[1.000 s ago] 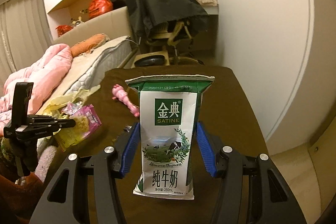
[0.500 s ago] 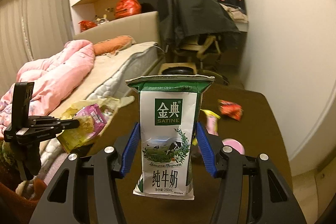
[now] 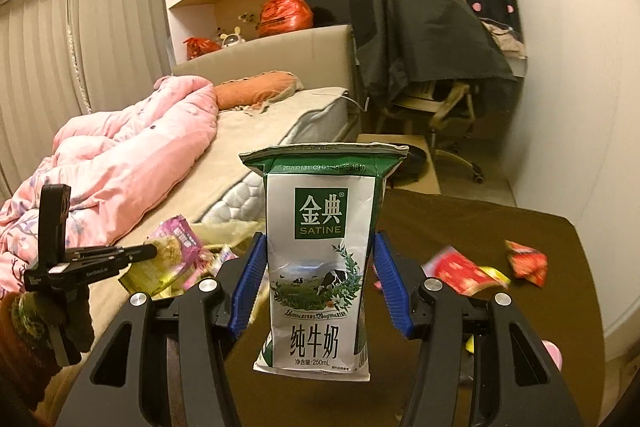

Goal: Collect trash
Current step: 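Carry both items over the yellow-lined bin and open both tools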

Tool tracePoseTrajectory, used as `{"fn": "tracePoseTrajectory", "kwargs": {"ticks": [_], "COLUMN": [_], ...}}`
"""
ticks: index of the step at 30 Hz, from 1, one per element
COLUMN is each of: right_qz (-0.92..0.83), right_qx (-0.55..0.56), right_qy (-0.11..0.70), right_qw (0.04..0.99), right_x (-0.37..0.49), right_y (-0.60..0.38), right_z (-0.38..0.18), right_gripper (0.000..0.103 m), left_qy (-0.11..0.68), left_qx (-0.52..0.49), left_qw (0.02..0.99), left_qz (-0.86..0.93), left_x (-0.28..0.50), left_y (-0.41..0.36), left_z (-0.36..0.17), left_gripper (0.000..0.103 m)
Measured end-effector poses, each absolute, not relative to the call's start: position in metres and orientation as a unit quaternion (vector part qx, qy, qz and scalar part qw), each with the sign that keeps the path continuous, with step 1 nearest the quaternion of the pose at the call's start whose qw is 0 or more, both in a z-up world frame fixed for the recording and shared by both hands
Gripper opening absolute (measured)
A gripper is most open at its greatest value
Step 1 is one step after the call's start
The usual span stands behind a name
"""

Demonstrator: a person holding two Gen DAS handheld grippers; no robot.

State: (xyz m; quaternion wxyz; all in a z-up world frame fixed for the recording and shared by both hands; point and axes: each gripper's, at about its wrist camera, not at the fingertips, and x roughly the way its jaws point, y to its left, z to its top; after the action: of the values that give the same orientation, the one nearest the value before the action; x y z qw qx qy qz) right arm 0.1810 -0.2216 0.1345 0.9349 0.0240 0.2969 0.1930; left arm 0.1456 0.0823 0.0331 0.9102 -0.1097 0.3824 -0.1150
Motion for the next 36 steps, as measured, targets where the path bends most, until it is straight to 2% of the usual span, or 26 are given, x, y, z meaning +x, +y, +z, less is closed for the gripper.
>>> {"fn": "tracePoseTrajectory", "kwargs": {"ticks": [9, 20, 29, 36], "right_qz": [0.224, 0.253, 0.276, 0.277], "right_qx": [0.016, 0.022, 0.058, 0.047], "right_qy": [0.317, 0.297, 0.288, 0.38], "right_qw": [0.921, 0.921, 0.915, 0.881], "right_x": [0.216, 0.231, 0.255, 0.277], "right_y": [-0.161, -0.116, -0.088, -0.073], "right_z": [0.119, 0.115, 0.078, 0.016], "right_gripper": [0.051, 0.051, 0.051, 0.051], "left_qy": [0.398, 0.406, 0.415, 0.437], "left_qx": [-0.149, -0.161, -0.177, -0.177], "left_qw": [0.899, 0.891, 0.881, 0.87], "left_qz": [-0.105, -0.125, -0.143, -0.144], "left_x": [0.159, 0.167, 0.178, 0.19], "left_y": [0.125, 0.139, 0.143, 0.138], "left_z": [0.009, -0.003, -0.011, -0.029], "left_gripper": [0.002, 0.002, 0.002, 0.002]}}
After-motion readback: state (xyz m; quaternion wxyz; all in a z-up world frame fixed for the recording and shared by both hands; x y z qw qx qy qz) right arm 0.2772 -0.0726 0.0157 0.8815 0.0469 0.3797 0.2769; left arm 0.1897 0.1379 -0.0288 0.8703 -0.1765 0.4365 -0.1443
